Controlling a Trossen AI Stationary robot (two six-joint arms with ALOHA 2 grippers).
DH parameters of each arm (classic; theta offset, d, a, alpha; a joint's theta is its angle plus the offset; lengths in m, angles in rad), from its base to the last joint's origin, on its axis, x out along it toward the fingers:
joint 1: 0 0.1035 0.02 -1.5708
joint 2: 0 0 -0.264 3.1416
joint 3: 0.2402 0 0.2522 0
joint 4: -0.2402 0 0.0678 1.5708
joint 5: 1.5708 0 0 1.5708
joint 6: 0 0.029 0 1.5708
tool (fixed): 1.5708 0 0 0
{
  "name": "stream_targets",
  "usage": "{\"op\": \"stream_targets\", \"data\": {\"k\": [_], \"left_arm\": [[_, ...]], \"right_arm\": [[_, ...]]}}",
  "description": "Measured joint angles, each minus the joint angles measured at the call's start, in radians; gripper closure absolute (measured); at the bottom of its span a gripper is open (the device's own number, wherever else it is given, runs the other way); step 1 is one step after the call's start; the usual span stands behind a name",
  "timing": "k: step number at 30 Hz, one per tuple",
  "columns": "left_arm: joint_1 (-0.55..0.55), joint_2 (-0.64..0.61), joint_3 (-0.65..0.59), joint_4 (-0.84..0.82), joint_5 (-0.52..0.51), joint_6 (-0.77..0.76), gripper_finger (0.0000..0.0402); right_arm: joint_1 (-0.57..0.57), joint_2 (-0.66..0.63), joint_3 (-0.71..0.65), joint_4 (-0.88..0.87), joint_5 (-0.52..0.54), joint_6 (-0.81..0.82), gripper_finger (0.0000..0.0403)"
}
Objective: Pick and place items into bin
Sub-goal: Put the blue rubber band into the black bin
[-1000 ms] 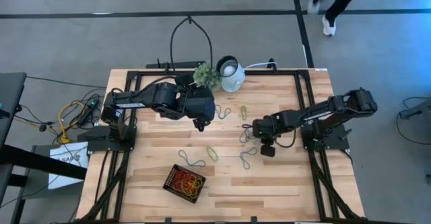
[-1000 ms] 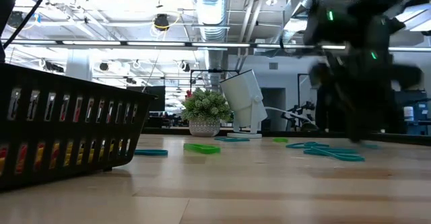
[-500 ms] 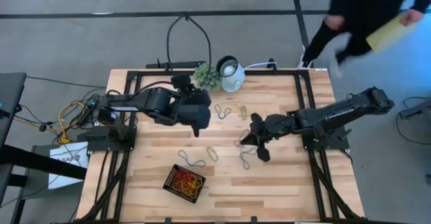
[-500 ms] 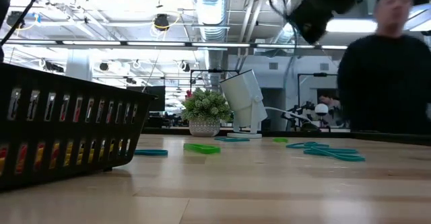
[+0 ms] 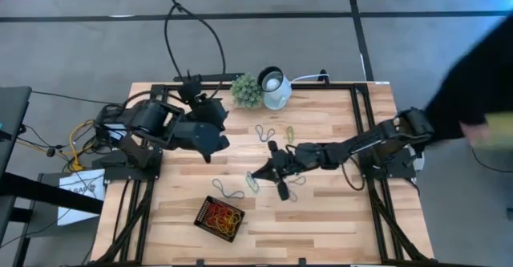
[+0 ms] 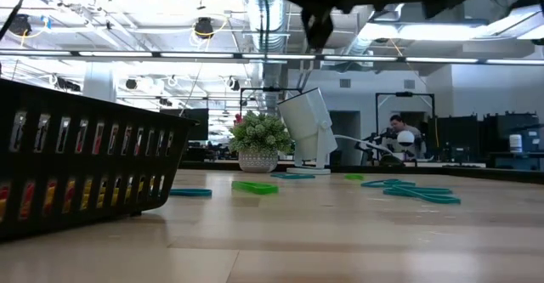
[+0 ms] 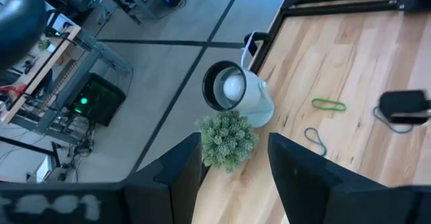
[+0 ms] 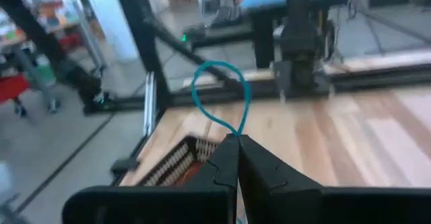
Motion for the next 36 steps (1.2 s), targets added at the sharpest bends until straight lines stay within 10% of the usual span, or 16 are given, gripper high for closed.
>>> {"op": "stream_targets", "data": {"k": [12, 25, 36], "left_arm": [[0.001, -0.01, 0.001, 0.0, 0.036, 0.047, 0.0239], [-0.04, -0.007, -0.014, 0.002, 0.234, 0.001, 0.0239], [-0.159, -0.001, -0.539, 0.208, 0.091, -0.105, 0.0239]], "right_arm": [[-0.035, 0.193, -0.024, 0.136, -0.069, 0.021, 0.0403], [-0.016, 0.109, 0.009, -0.085, -0.15, -0.029, 0.0403], [-0.006, -0.185, 0.009, 0.012, -0.074, -0.022, 0.0403]]}}
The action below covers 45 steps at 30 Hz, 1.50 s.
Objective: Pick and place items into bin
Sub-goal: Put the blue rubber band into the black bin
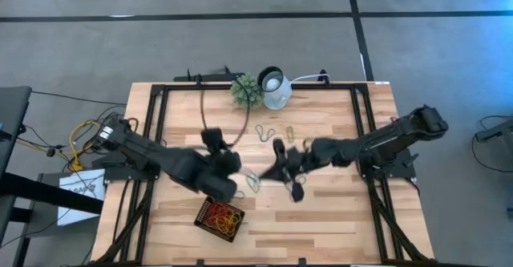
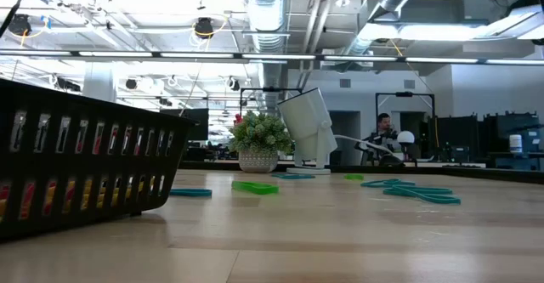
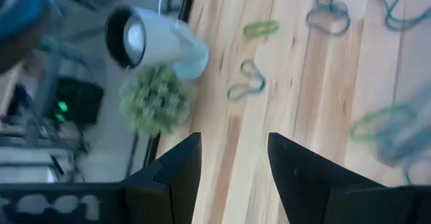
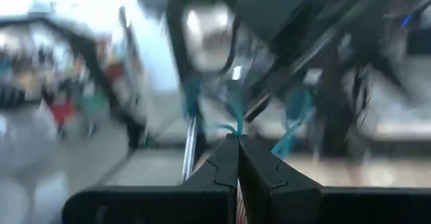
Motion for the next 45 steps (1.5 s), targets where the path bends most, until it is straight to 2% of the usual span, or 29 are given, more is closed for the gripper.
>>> {"op": "stream_targets", "data": {"k": [2, 5, 8, 13, 15, 19, 27, 32, 45], "left_arm": [[-0.005, -0.001, -0.101, 0.201, -0.026, 0.081, 0.0239], [-0.005, 0.0, -0.21, 0.529, 0.035, 0.243, 0.0239], [-0.002, 0.0, -0.248, 0.716, 0.054, 0.313, 0.0239], [-0.013, -0.015, -0.25, 0.717, -0.113, 0.304, 0.0239], [-0.015, -0.028, -0.25, 0.745, -0.128, 0.306, 0.0239], [-0.016, -0.03, -0.25, 0.774, -0.065, 0.309, 0.0239], [-0.015, -0.03, -0.25, 0.81, -0.046, 0.332, 0.0239], [-0.015, -0.03, -0.25, 0.843, 0.03, 0.368, 0.0239], [0.007, -0.03, -0.25, 0.841, 0.057, 0.354, 0.0241]], "right_arm": [[0.014, -0.007, -0.007, -0.028, -0.004, -0.028, 0.0403], [0.032, -0.049, 0.004, -0.025, 0.0, -0.038, 0.0403], [0.032, -0.037, 0.0, -0.104, 0.03, -0.038, 0.0403], [0.028, -0.077, -0.001, -0.189, 0.113, -0.044, 0.0403], [0.024, -0.078, -0.003, -0.209, 0.128, -0.057, 0.0403], [0.01, -0.078, -0.005, -0.202, 0.129, -0.058, 0.0403], [-0.02, -0.059, -0.006, -0.179, 0.129, -0.057, 0.0403], [-0.034, -0.06, -0.006, -0.163, 0.131, -0.057, 0.0403], [-0.033, -0.061, -0.006, -0.164, 0.175, -0.091, 0.0403]]}}
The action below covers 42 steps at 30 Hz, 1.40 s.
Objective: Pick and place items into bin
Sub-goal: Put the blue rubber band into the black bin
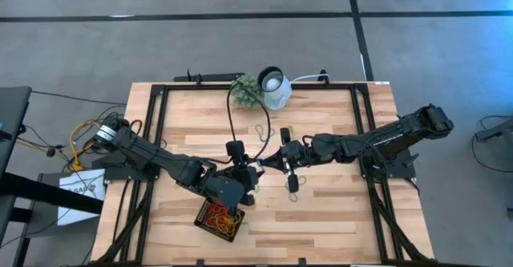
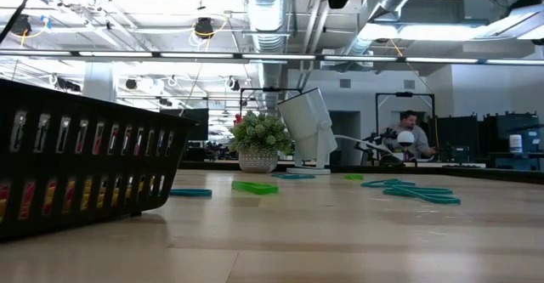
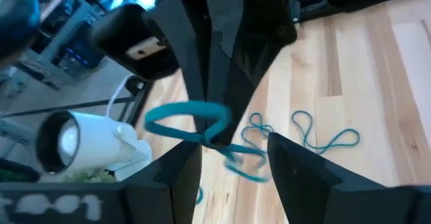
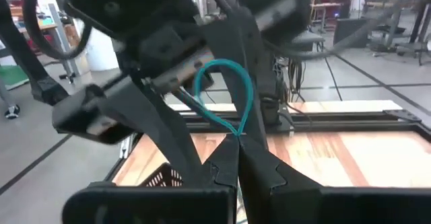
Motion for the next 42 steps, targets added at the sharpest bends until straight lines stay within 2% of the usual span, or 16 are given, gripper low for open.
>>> {"op": "stream_targets", "data": {"k": [4, 9, 11, 16, 20, 23, 28, 32, 36, 39, 42], "left_arm": [[0.026, 0.0, 0.0, 0.003, 0.077, 0.016, 0.0275], [0.053, 0.0, 0.0, 0.004, 0.105, 0.019, 0.0371], [0.056, 0.0, 0.0, 0.002, 0.102, 0.031, 0.0392], [0.043, 0.0, 0.001, -0.045, 0.043, 0.066, 0.0399], [0.02, -0.007, 0.042, -0.198, -0.081, 0.021, 0.04], [-0.012, -0.022, 0.097, -0.342, -0.114, -0.057, 0.04], [-0.106, -0.064, 0.19, -0.572, -0.06, -0.23, 0.0401], [-0.182, -0.092, 0.195, -0.72, 0.127, -0.423, 0.0401], [-0.267, -0.089, 0.046, -0.686, 0.164, -0.61, 0.0401], [-0.314, -0.086, -0.129, -0.543, 0.201, -0.696, 0.0401], [-0.331, -0.086, -0.283, -0.336, 0.315, -0.724, 0.0401]], "right_arm": [[0.0, 0.0, 0.0, 0.035, 0.001, -0.01, 0.0403], [0.0, 0.0, 0.0, 0.043, -0.002, -0.043, 0.0403], [0.0, 0.0, 0.0, 0.039, -0.006, -0.043, 0.04], [0.001, -0.001, 0.0, -0.013, -0.006, -0.044, 0.0371], [0.012, -0.039, -0.001, -0.058, -0.007, -0.044, 0.0335], [0.028, -0.121, 0.0, -0.124, 0.003, -0.044, 0.0315], [0.057, -0.324, 0.0, -0.369, 0.066, -0.044, 0.0299], [0.085, -0.499, -0.002, -0.46, 0.11, -0.046, 0.03], [0.103, -0.641, 0.002, -0.435, 0.111, -0.083, 0.03], [0.12, -0.687, 0.002, -0.44, 0.111, -0.087, 0.03], [0.136, -0.701, 0.0, -0.447, 0.111, -0.086, 0.03]]}}
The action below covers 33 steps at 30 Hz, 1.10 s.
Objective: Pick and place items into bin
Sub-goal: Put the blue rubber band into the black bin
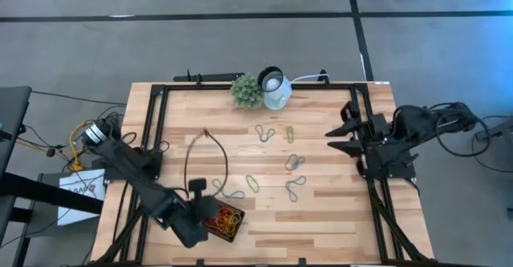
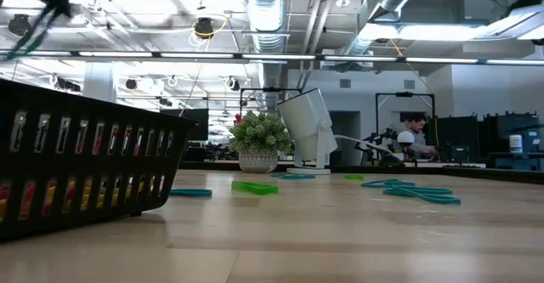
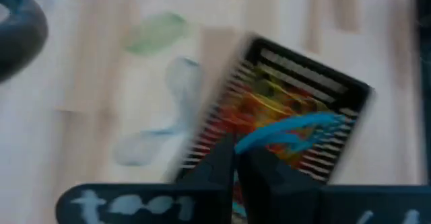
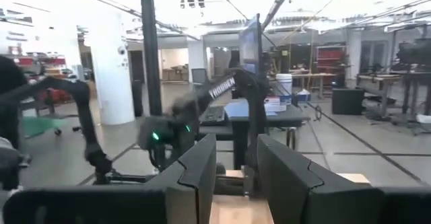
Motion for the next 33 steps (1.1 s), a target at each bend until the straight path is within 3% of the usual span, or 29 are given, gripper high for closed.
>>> {"op": "stream_targets", "data": {"k": [5, 16, 21, 33], "left_arm": [[0.023, 0.0, -0.159, 0.26, 0.116, 0.006, 0.0401], [0.087, 0.0, -0.2, 0.275, 0.138, 0.005, 0.0401], [0.086, 0.004, -0.2, 0.27, 0.165, -0.081, 0.0398], [0.092, 0.104, -0.194, 0.299, 0.319, -0.095, 0.0298]], "right_arm": [[0.009, -0.009, 0.0, 0.011, 0.0, 0.014, 0.03], [-0.002, 0.075, -0.001, -0.014, 0.001, 0.016, 0.03], [-0.005, 0.1, -0.001, -0.015, 0.003, 0.016, 0.03], [-0.006, 0.093, 0.0, -0.051, 0.003, 0.016, 0.0301]]}}
